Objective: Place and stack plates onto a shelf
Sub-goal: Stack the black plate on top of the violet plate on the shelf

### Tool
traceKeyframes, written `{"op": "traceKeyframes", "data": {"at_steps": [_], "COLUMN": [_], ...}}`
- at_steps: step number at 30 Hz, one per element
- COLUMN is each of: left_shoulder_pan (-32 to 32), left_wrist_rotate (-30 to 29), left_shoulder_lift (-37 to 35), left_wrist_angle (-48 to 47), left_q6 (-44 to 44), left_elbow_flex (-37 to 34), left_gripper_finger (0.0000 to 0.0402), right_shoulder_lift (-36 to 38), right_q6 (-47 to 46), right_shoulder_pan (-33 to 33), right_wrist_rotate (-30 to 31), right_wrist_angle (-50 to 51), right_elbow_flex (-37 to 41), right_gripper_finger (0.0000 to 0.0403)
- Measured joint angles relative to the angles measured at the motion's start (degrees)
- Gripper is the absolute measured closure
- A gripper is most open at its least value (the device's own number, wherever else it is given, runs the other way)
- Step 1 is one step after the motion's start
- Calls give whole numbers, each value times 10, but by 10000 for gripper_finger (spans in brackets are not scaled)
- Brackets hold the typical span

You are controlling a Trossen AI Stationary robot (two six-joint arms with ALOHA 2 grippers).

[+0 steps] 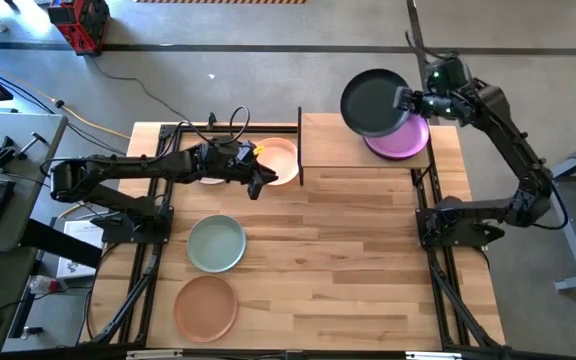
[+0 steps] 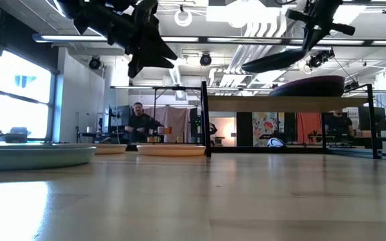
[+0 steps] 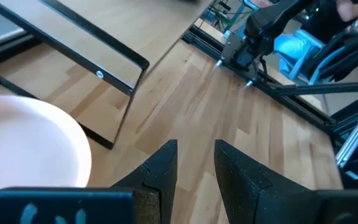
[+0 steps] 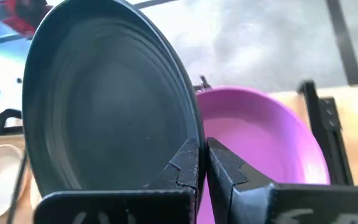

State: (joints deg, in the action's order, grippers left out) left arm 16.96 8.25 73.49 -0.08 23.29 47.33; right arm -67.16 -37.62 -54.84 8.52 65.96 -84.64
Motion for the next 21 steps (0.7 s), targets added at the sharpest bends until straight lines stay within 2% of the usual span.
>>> {"op": "traceKeyframes", "data": {"at_steps": [14,21], "left_shoulder_pan": [30,33], "left_wrist_rotate": [0,0], "left_shoulder_lift": [0,0], "left_wrist_angle": [0,0], "left_q6": [-89,-90], "left_elbow_flex": [0,0], "left_gripper_finger": [307,307], "right_shoulder_lift": [0,0], "right_q6": [-319,-499], "right_shoulder_pan": [170,244], "right_wrist_rotate": [217,289], "right_wrist_angle": [118,199], "right_elbow_flex": [0,0], "right_gripper_finger": [403,403]}}
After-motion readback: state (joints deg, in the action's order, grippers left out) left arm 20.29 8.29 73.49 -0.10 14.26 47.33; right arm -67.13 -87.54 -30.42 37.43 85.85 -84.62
